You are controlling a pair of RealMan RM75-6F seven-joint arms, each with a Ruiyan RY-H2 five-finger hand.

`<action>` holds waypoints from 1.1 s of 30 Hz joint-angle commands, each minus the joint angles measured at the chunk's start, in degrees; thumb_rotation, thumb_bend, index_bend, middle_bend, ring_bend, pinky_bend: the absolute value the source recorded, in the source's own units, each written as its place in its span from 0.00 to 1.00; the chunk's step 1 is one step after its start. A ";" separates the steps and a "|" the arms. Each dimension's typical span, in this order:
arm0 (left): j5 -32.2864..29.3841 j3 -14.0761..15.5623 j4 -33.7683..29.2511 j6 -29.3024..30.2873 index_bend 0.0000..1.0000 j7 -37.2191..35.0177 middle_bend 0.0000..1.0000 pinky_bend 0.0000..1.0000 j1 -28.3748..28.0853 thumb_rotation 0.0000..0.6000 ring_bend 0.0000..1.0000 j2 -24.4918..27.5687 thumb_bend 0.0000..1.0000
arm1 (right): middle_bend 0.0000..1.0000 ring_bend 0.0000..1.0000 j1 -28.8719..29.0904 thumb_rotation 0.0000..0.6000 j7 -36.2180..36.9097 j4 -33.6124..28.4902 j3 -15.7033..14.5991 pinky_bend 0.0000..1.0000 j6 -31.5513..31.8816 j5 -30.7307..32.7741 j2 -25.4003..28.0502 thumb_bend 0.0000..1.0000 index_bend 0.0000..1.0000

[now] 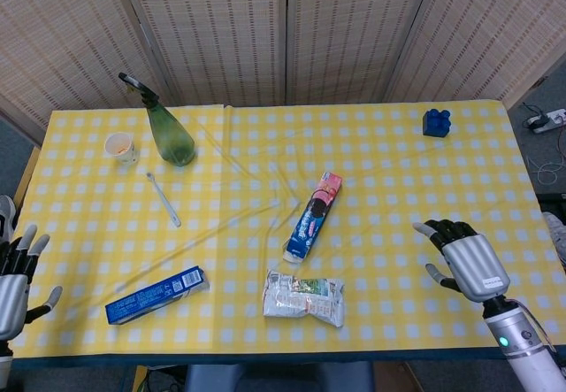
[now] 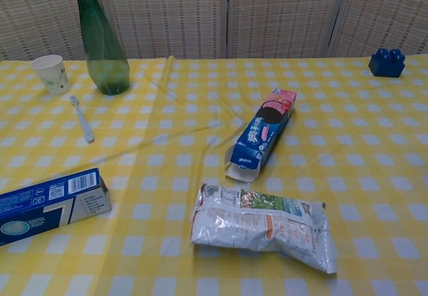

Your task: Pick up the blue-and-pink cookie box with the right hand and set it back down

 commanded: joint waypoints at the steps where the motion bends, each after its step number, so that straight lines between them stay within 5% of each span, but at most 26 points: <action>1: 0.26 0.01 -0.15 0.79 0.10 -0.42 0.01 0.01 0.45 1.00 0.06 0.12 0.29 | 0.23 0.21 2.65 1.00 -2.58 -2.17 0.34 0.27 -3.96 -0.30 0.04 0.25 0.19; 14: 1.47 0.27 -1.12 3.31 0.11 -1.38 0.01 0.01 1.98 1.00 0.06 0.42 0.29 | 0.13 0.11 15.13 1.00 -11.56 -0.42 3.49 0.18 -18.93 3.10 -8.40 0.18 0.06; 33: 1.45 0.65 -1.36 4.26 0.11 -2.35 0.01 0.01 3.58 1.00 0.06 1.00 0.29 | 0.08 0.04 26.93 1.00 -12.49 16.93 6.95 0.14 -27.25 12.26 -24.57 0.16 0.05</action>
